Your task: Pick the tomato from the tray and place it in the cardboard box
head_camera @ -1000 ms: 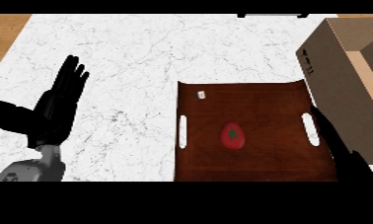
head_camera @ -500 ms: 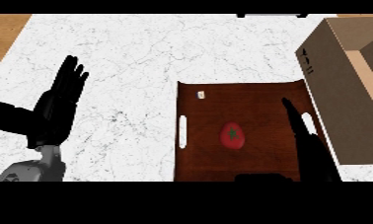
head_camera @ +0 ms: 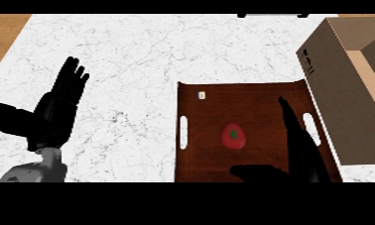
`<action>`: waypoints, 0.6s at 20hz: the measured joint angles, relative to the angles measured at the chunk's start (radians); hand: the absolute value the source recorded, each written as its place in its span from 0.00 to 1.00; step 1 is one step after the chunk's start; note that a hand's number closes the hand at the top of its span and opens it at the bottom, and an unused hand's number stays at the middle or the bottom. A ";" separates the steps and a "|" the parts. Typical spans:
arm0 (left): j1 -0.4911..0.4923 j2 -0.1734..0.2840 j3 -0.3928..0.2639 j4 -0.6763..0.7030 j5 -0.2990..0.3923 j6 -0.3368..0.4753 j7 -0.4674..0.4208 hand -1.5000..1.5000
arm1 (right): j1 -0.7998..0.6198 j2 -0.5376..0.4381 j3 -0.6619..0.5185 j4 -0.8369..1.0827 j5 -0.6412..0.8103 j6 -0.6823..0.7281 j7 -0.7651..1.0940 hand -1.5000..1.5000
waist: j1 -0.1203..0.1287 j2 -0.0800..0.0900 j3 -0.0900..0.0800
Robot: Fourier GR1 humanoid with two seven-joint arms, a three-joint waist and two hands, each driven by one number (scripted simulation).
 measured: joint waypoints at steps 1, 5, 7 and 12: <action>-0.011 -0.004 0.000 -0.010 -0.006 0.007 0.019 0.50 | -0.005 0.012 0.002 0.008 0.008 0.001 0.001 0.00 | 0.000 0.000 0.000; -0.015 -0.009 0.024 0.003 -0.005 -0.020 0.016 0.50 | 0.005 0.040 -0.001 0.058 0.013 -0.010 -0.024 0.00 | 0.000 0.000 0.000; -0.017 -0.018 0.024 -0.016 -0.013 -0.018 0.036 0.50 | 0.002 0.057 0.004 0.078 0.019 -0.015 -0.029 0.00 | 0.000 0.000 0.000; -0.027 -0.032 0.034 -0.017 -0.033 -0.025 0.045 0.50 | -0.038 0.069 -0.021 0.141 0.029 -0.011 -0.029 0.00 | 0.001 0.000 0.000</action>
